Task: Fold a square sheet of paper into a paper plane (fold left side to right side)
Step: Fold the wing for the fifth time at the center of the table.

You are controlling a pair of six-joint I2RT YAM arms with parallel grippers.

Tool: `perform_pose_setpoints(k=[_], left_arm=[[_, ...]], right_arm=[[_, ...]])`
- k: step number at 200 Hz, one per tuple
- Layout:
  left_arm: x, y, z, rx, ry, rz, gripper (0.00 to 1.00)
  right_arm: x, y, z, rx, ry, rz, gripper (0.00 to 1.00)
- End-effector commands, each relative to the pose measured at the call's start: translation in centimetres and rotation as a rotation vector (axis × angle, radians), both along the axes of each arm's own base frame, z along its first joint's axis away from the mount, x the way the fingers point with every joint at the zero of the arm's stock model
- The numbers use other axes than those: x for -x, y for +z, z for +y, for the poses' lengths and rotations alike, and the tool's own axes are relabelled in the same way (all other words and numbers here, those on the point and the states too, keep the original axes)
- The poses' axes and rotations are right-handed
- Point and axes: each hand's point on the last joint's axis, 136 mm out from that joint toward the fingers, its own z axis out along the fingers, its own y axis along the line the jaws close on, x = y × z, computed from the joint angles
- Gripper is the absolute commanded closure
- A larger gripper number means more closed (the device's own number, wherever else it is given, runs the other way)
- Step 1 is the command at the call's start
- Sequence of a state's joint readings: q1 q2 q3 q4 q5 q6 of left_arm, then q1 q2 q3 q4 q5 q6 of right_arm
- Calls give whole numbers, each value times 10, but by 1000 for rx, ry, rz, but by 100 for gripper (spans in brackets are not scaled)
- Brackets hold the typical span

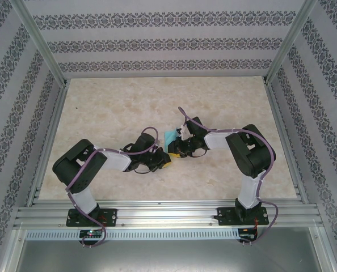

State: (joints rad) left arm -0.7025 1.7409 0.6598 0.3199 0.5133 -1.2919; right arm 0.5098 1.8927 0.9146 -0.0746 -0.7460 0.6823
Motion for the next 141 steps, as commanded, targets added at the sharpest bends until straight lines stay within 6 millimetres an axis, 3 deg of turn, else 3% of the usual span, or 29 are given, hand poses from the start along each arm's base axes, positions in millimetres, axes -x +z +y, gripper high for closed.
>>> perform_pose_setpoints(k=[1, 141], left_arm=[[4, -11, 5, -41, 8, 34, 92], [17, -30, 26, -109, 32, 91, 93]], right_arm=[[13, -44, -24, 147, -47, 87, 74], [12, -45, -25, 151, -50, 87, 73]])
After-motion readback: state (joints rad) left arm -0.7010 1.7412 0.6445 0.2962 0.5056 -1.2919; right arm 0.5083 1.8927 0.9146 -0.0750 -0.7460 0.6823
